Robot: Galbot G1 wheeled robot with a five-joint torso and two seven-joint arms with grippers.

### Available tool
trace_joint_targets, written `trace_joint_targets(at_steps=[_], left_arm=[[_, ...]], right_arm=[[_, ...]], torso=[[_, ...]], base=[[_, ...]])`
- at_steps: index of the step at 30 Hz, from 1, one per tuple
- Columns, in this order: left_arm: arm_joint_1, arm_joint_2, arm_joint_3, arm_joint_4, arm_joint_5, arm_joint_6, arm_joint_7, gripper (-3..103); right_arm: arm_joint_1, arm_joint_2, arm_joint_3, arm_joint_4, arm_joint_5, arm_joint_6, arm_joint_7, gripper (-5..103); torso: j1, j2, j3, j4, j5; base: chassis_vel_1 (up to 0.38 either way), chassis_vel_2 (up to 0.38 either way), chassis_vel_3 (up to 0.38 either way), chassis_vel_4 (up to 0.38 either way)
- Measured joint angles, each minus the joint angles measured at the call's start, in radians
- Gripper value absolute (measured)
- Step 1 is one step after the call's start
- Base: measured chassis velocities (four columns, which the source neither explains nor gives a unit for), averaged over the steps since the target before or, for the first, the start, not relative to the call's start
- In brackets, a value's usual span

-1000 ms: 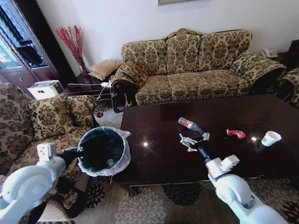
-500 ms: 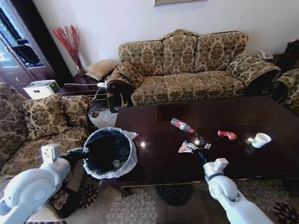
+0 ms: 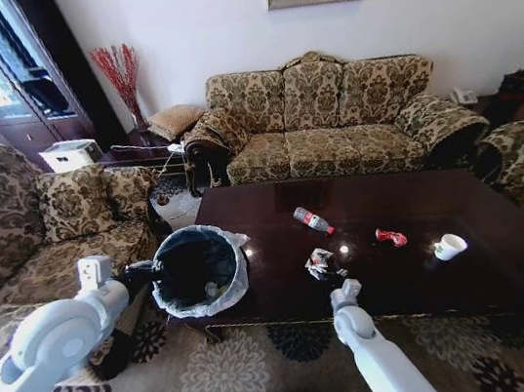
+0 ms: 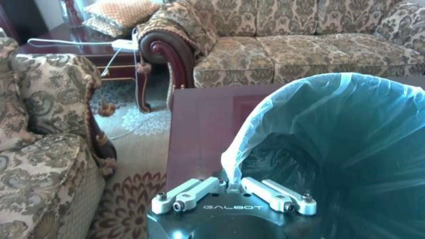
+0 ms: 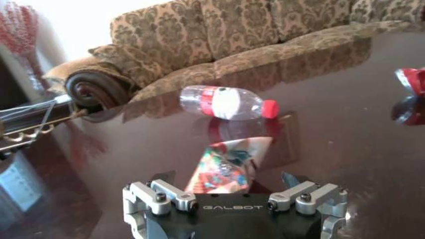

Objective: Move to the front of the table and place the trash on the table into the trash bin.

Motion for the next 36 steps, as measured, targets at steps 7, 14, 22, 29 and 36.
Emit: trace_joint_targets(at_steps=[7, 14, 22, 29, 36], left_arm=[[-0.001, 0.002, 0.001, 0.0, -0.002, -0.001, 0.002, 0], [-0.001, -0.002, 0.004, 0.0, -0.004, -0.004, 0.004, 0], [-0.004, -0.004, 0.005, 0.003, -0.004, -0.005, 0.007, 0], [-0.005, -0.003, 0.009, 0.004, -0.003, -0.006, 0.01, 0], [-0.006, 0.01, 0.009, 0.008, -0.003, -0.006, 0.01, 0]], right_arm=[[0.028, 0.009, 0.001, -0.033, 0.008, -0.014, 0.02, 88], [0.039, 0.008, -0.003, -0.044, 0.05, -0.032, 0.03, 61], [0.033, -0.001, -0.003, -0.031, 0.064, -0.036, 0.034, 33], [0.008, -0.025, 0.002, 0.028, 0.076, -0.018, 0.033, 7], [-0.07, -0.081, 0.004, 0.26, 0.006, 0.116, -0.095, -1]], torso=[[0.0, 0.0, 0.0, 0.0006, -0.0011], [0.0, 0.0, 0.0, 0.0003, -0.0006], [0.0, 0.0, 0.0, 0.0004, -0.0008], [0.0, 0.0, 0.0, 0.0004, -0.0007], [0.0, 0.0, 0.0, 0.0004, -0.0009]], base=[[0.0, 0.0, 0.0, 0.0], [0.0, 0.0, 0.0, 0.0], [0.0, 0.0, 0.0, 0.0], [0.0, 0.0, 0.0, 0.0], [0.0, 0.0, 0.0, 0.0]])
